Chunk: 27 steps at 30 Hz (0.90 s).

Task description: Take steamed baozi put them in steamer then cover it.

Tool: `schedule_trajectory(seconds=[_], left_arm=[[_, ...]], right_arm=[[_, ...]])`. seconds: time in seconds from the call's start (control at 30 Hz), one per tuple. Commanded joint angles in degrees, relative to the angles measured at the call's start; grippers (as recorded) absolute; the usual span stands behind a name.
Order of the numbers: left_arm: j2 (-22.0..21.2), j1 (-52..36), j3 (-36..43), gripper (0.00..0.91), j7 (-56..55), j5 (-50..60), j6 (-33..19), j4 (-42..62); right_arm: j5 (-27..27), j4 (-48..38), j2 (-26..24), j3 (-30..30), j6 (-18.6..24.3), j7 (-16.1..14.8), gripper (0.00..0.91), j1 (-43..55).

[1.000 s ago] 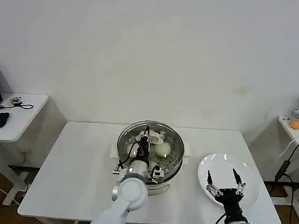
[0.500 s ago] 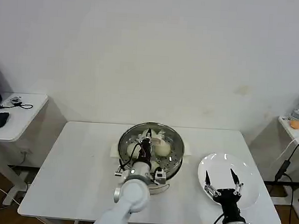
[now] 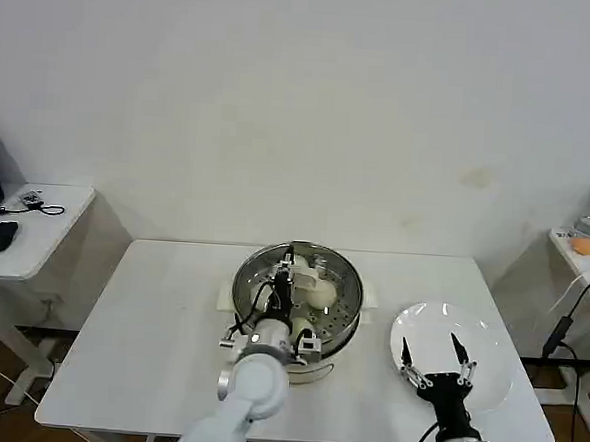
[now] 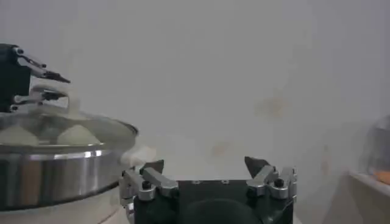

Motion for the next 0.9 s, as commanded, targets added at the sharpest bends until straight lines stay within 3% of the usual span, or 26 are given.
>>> schedule_trajectory(seconds=[0.03,0.43,0.67,0.77,0.87,0.9], left_arm=[[5.1,2.0,0.1,0.907,0.1,-2.7,0.0,-7.2],[12.1,8.9,0.3,0.907,-1.1,-7.5,-1.7,-19.2],[15.2,16.7,-2.1,0.907,-3.9,-10.1,-6.4,-27.5],[16.5,22.4,-6.5,0.907,-7.5,-16.0,-8.9,-29.8],[17.3,27.1,-12.6,0.907,-15.0,-34.7,-10.2,-29.8],[17.4,29.1,-15.5,0.907,-18.6,-46.9,-10.8,-29.6]], right_arm=[[-0.2,0.0,0.2,-0.3,0.0,0.1,0.907,-0.1],[-0.6,-0.2,0.4,-0.7,0.2,0.2,0.907,-0.3],[-0.3,-0.2,-0.4,-0.7,0.1,0.2,0.907,-1.0],[1.0,0.0,-1.5,-0.9,-0.4,0.1,0.907,-1.6],[3.7,0.5,-3.7,-0.6,-1.6,0.1,0.907,-2.6],[4.5,0.7,-4.7,-0.2,-1.8,0.0,0.907,-3.0]])
